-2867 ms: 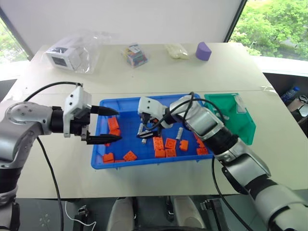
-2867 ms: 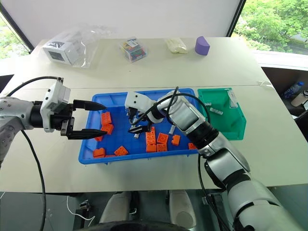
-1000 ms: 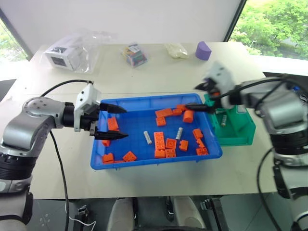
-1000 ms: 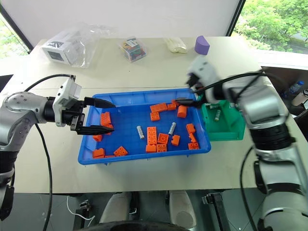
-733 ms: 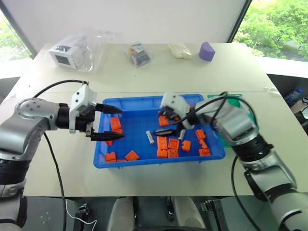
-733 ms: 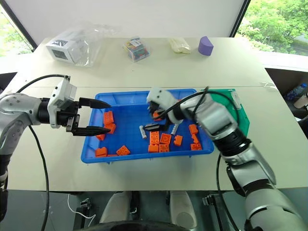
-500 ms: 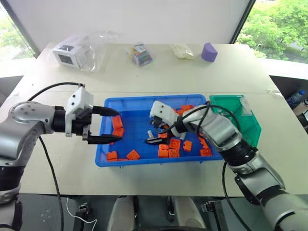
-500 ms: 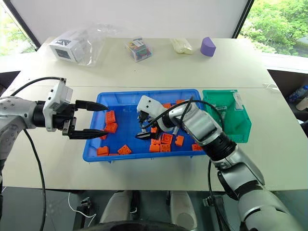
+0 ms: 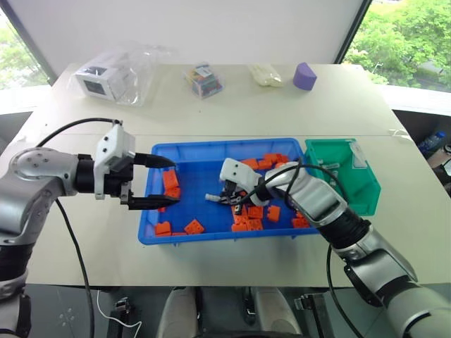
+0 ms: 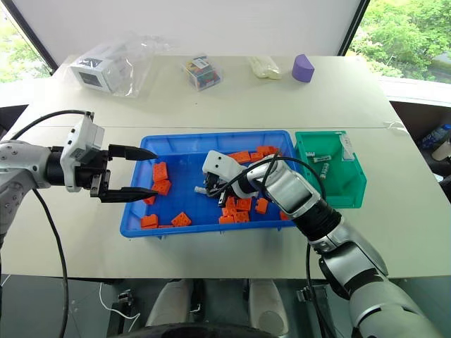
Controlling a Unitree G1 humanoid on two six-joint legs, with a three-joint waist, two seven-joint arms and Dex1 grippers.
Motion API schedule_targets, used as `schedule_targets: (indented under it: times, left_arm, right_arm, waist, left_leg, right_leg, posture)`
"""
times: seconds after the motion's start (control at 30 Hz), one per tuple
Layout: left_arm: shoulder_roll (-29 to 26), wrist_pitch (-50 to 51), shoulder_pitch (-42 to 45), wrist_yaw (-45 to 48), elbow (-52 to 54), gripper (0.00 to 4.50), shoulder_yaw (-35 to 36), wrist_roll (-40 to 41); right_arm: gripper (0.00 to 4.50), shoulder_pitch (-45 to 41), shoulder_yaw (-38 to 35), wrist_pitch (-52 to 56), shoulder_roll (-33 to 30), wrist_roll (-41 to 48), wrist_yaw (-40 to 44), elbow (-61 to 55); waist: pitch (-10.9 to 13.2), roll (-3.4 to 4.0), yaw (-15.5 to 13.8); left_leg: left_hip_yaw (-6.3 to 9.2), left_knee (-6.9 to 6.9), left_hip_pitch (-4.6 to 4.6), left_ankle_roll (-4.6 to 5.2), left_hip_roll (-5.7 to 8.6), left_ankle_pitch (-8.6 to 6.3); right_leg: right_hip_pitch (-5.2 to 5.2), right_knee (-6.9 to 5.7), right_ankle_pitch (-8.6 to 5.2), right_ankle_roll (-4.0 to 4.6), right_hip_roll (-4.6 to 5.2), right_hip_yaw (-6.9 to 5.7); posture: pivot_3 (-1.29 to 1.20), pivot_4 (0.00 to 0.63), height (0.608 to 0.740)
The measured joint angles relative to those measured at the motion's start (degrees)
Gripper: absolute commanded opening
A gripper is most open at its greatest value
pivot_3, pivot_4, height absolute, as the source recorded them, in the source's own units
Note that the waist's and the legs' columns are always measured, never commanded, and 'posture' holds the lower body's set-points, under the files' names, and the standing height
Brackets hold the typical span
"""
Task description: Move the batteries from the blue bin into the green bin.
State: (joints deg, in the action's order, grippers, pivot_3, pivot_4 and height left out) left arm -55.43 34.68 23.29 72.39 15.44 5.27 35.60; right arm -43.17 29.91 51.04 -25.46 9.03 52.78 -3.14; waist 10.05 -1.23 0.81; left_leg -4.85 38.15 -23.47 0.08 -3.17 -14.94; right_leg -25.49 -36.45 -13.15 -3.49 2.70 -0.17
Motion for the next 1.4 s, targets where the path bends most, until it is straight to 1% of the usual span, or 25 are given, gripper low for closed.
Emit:
schedule_targets:
  times: [0.1,0.13,0.23,0.3,0.37,0.43,0.5,0.53,0.57,0.6,0.67,0.7,0.77,0.87,0.93,1.0,1.07,1.13,1.23,1.3,1.4]
  left_arm:
    - [0.77,-0.32,1.09,0.14,-1.26,4.5,-0.32,-0.17]
    - [1.32,-0.6,1.95,0.24,-1.64,4.5,-0.95,-0.32]
    - [2.49,-1.56,2.59,0.67,-2.54,4.5,-2.4,-1.07]
    - [3.06,-1.92,3.51,0.92,-3.74,4.5,-3.1,-1.39]
    - [3.75,-2.71,4.51,1.36,-4.54,4.5,-4.09,-1.66]
    - [4.26,-3.17,5.01,1.95,-5.71,4.5,-4.63,-2.22]
    - [4.59,-3.76,5.61,2.41,-6.98,4.5,-5.11,-2.74]
    - [5.0,-4.11,6.17,2.58,-7.25,4.5,-5.55,-2.95]
    - [5.05,-4.26,6.36,2.74,-7.4,4.5,-5.82,-3.07]
    - [5.26,-4.36,6.66,2.99,-7.63,4.5,-6.26,-3.27]
    - [5.92,-4.74,7.02,3.32,-7.77,4.5,-6.68,-3.54]
    - [6.04,-4.86,7.19,3.57,-7.91,4.5,-6.74,-3.68]
    - [6.03,-4.92,7.67,3.8,-8.45,4.5,-6.72,-3.84]
    - [6.05,-4.95,8.4,4.23,-8.71,4.5,-6.72,-3.97]
    - [6.08,-4.94,8.51,4.39,-8.72,4.5,-6.76,-3.98]
    - [6.05,-4.91,8.46,4.67,-8.69,4.5,-6.72,-3.98]
    - [5.93,-4.86,8.28,4.72,-8.6,4.5,-6.64,-3.98]
    - [5.77,-4.8,7.82,4.67,-8.31,4.5,-6.48,-3.92]
    - [5.38,-3.75,6.75,4.06,-7.09,4.5,-6.09,-3.68]
    - [5.05,-2.96,6.0,3.33,-5.55,4.5,-5.77,-3.39]
    - [4.13,-1.84,3.94,2.19,-3.49,4.5,-4.15,-2.64]
  right_arm:
    - [0.03,-0.9,-4.06,3.87,-1.73,3.1,1.14,-4.06]
    - [0.03,-1.77,-6.27,5.62,-4.0,4.65,1.88,-5.73]
    - [0.03,-4.89,-15.97,8.56,-13.44,6.77,2.98,-7.82]
    - [0.03,-4.78,-20.48,8.63,-20.67,7.02,3.84,-7.93]
    - [0.03,-1.39,-24.42,7.87,-28.41,6.91,5.16,-7.18]
    - [0.03,3.56,-27.92,7.11,-34.23,7.01,6.45,-5.33]
    - [0.03,7.68,-30.29,6.26,-36.82,7.05,7.16,-3.72]
    - [0.54,9.72,-31.15,5.49,-37.49,7.08,7.26,-3.21]
    - [1.12,10.55,-31.25,5.15,-37.54,7.06,7.17,-2.78]
    - [1.41,11.39,-31.35,4.68,-37.49,7.03,6.71,-2.1]
    - [2.55,11.54,-31.45,3.96,-37.42,6.86,5.32,-0.57]
    - [2.97,11.36,-31.52,3.25,-37.42,6.86,4.99,0.2]
    - [2.97,10.06,-31.15,1.4,-37.29,6.85,5.14,1.33]
    - [2.97,4.23,-28.32,-4.41,-36.84,6.69,8.48,2.56]
    - [2.97,0.42,-25.94,-8.19,-36.35,6.2,11.79,2.84]
    - [2.97,-2.71,-22.13,-14.16,-35.73,4.7,16.62,3.55]
    - [2.97,-4.33,-17.54,-22.43,-34.23,2.25,22.16,4.58]
    - [2.97,-5.07,-12.31,-30.68,-31.28,-0.38,27.2,6.59]
    - [2.97,-8.42,-5.52,-42.47,-24.71,-6.15,30.88,15.05]
    - [2.97,-10.17,-2.75,-48.72,-20.9,-9.52,32.15,21.07]
    - [2.97,-12.23,-0.56,-54.98,-16.44,-13.27,32.36,28.78]
  waist:
    - [0.01,0.01,-0.12]
    - [0.04,0.05,-0.33]
    - [0.03,0.03,-0.66]
    - [0.02,0.01,-0.8]
    - [0.01,-0.02,-1.17]
    - [0.02,-0.01,-1.27]
    - [0.02,-0.01,-0.98]
    - [0.02,-0.01,-0.72]
    - [0.02,-0.01,-0.35]
    - [0.03,0.01,-0.01]
    - [0.04,0.03,0.42]
    - [0.04,0.03,0.45]
    - [0.05,0.05,0.41]
    - [0.09,0.12,0.39]
    - [0.09,0.12,0.32]
    - [0.09,0.11,0.16]
    - [0.09,0.1,0.11]
    - [0.09,0.1,0.02]
    - [0.1,0.1,0.22]
    - [0.1,0.1,0.19]
    - [0.1,0.1,0.12]
  left_leg:
    - [0.01,0.0,-0.03,0.0,0.01,0.0]
    - [0.01,0.01,-0.04,0.0,0.06,0.0]
    - [0.0,0.02,-0.04,0.0,0.17,0.0]
    - [-0.01,-0.03,-0.05,0.0,0.17,-0.01]
    - [-0.01,-0.09,-0.06,0.04,0.19,-0.03]
    - [-0.03,-0.11,-0.06,0.05,0.19,-0.04]
    - [-0.04,-0.1,-0.05,0.06,0.15,-0.04]
    - [-0.02,-0.1,0.0,0.06,0.14,-0.04]
    - [-0.01,-0.1,0.01,0.06,0.14,-0.04]
    - [-0.01,-0.09,0.04,0.06,0.14,-0.04]
    - [-0.03,-0.06,0.11,0.06,0.13,-0.03]
    - [-0.01,-0.05,0.11,0.06,0.11,-0.03]
    - [0.01,-0.05,0.11,0.06,0.1,-0.03]
    - [0.01,-0.08,0.07,0.06,0.1,-0.03]
    - [0.02,-0.09,0.05,0.06,0.09,-0.04]
    - [0.02,-0.09,0.03,0.06,0.09,-0.04]
    - [0.0,-0.06,0.03,0.06,0.1,-0.04]
    - [-0.02,-0.02,0.02,0.06,0.1,-0.03]
    - [-0.05,0.05,0.02,0.06,0.11,-0.03]
    - [-0.02,0.04,0.01,0.06,0.1,-0.03]
    - [-0.02,0.02,0.01,0.05,0.09,-0.02]
  right_leg:
    - [-0.01,0.0,0.01,-0.01,0.01,0.0]
    - [-0.01,0.0,0.01,-0.01,0.06,0.0]
    - [0.05,0.11,-0.01,0.01,0.18,0.0]
    - [0.07,0.21,-0.01,0.01,0.19,-0.01]
    - [0.07,0.28,-0.02,0.01,0.18,-0.01]
    - [0.06,0.3,-0.02,-0.01,0.17,0.01]
    - [0.04,0.28,-0.02,-0.02,0.12,0.04]
    - [0.07,0.25,-0.02,-0.02,0.09,0.04]
    - [0.06,0.23,-0.01,-0.02,0.08,0.04]
    - [0.06,0.2,0.0,-0.01,0.08,0.06]
    - [0.06,0.11,0.0,-0.01,0.07,0.1]
    - [0.06,0.1,0.0,0.0,0.04,0.1]
    - [0.05,0.09,0.0,0.0,0.01,0.1]
    - [0.01,0.1,0.0,-0.01,0.0,0.1]
    - [0.0,0.11,-0.01,-0.02,-0.02,0.09]
    - [0.01,0.12,-0.01,-0.03,-0.01,0.09]
    - [0.03,0.14,-0.01,-0.04,0.0,0.09]
    - [0.04,0.14,0.0,-0.04,0.02,0.09]
    - [0.05,0.1,0.02,-0.06,0.02,0.1]
    - [0.04,0.08,0.02,-0.07,0.01,0.1]
    - [0.03,0.06,0.06,-0.13,0.0,0.09]
  posture:
    - [0.0,0.15,0.734]
    - [0.0,0.15,0.734]
    - [0.0,0.15,0.734]
    - [0.0,0.15,0.734]
    - [0.0,0.15,0.734]
    - [0.0,0.15,0.734]
    - [0.0,0.15,0.734]
    - [0.0,0.15,0.734]
    - [0.0,0.15,0.734]
    - [0.0,0.15,0.734]
    - [0.0,0.15,0.734]
    - [0.0,0.15,0.734]
    - [0.0,0.15,0.734]
    - [0.0,0.15,0.734]
    - [0.0,0.15,0.734]
    - [0.0,0.15,0.734]
    - [0.0,0.15,0.734]
    - [0.0,0.15,0.734]
    - [0.0,0.15,0.734]
    - [0.0,0.15,0.734]
    - [0.0,0.15,0.734]
